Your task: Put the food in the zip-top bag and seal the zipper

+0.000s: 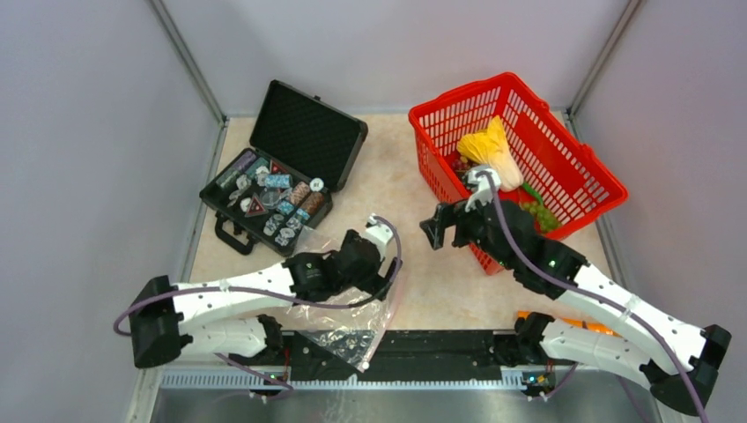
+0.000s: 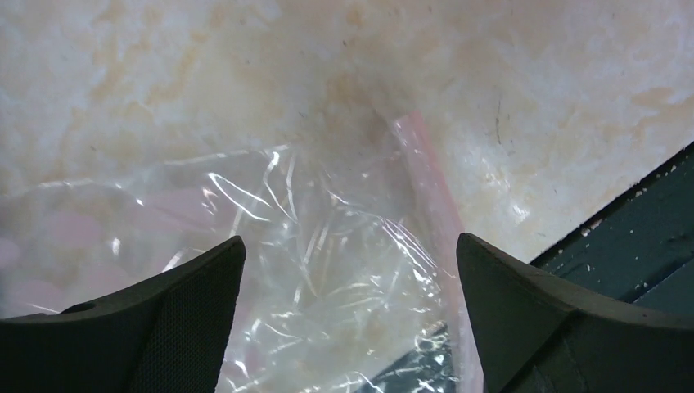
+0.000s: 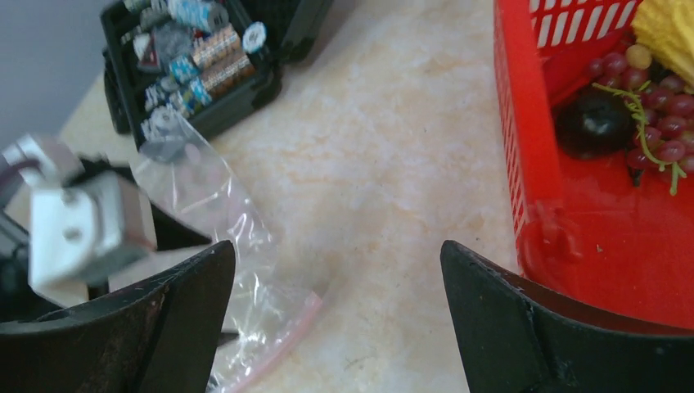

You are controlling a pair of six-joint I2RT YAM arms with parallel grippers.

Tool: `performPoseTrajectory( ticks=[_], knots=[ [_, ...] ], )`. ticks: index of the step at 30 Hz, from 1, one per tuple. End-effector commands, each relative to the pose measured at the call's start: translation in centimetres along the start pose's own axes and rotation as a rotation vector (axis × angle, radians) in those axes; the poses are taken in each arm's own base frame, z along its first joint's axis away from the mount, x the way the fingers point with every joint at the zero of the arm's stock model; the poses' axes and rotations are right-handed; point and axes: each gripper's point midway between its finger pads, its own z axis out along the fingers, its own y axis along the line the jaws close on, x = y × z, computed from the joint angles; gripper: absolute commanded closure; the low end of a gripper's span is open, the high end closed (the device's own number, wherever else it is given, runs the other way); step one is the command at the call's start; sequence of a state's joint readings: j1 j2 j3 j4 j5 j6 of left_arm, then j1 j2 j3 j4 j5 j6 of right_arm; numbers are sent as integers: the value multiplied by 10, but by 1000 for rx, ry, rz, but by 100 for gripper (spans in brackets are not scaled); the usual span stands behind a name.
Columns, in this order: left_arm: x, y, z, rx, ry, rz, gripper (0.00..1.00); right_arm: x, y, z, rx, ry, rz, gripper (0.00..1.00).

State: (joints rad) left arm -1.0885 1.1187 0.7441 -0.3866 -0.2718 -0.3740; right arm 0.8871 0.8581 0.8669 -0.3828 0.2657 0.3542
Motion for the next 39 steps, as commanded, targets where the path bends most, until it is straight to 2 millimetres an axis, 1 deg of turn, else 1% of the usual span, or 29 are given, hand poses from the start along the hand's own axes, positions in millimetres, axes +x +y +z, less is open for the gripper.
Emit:
performPoseTrajectory(
  ticks=[1, 4, 6, 7, 9, 12, 14, 15, 17, 20, 22, 25, 29, 34, 37, 39],
  knots=[
    [17, -15, -6, -108, 2, -54, 2, -55, -7, -20, 23, -268, 171, 7],
    [31, -34, -7, -88, 16, -78, 5, -70, -23, -34, 91, -366, 237, 8],
    [39, -47, -10, -77, 25, -87, 8, -75, -30, -40, 116, -403, 258, 10],
    [44, -57, -13, -55, 33, -88, 8, -77, -32, -42, 124, -414, 263, 10],
    [59, -72, -12, -31, 74, -91, 10, -79, -35, -45, 135, -425, 270, 10],
    [77, -82, -10, -50, 122, -65, 11, -77, -35, -44, 137, -421, 273, 10],
    [82, -84, -9, -77, 141, -40, 12, -74, -34, -42, 132, -411, 279, 10],
    [81, -87, -10, -87, 138, -30, 12, -72, -33, -41, 128, -407, 284, 10],
    [84, -81, -9, -148, 148, -5, 15, -68, -33, -39, 124, -399, 291, 10],
    [86, -72, -6, -242, 158, 24, 25, -67, -32, -39, 120, -392, 290, 10],
    [87, -71, -4, -272, 165, 60, 27, -66, -32, -40, 121, -388, 288, 10],
    [91, -74, 0, -300, 179, 99, 34, -64, -36, -41, 135, -388, 287, 10],
    [98, -70, 3, -345, 189, 112, 43, -62, -41, -44, 153, -392, 290, 10],
    [97, -64, 3, -376, 176, 112, 59, -60, -44, -46, 162, -398, 294, 10],
    [93, -62, 1, -389, 160, 112, 69, -59, -44, -46, 164, -395, 291, 10],
    [90, -62, 0, -388, 147, 105, 77, -58, -45, -46, 170, -391, 289, 10]
  ],
)
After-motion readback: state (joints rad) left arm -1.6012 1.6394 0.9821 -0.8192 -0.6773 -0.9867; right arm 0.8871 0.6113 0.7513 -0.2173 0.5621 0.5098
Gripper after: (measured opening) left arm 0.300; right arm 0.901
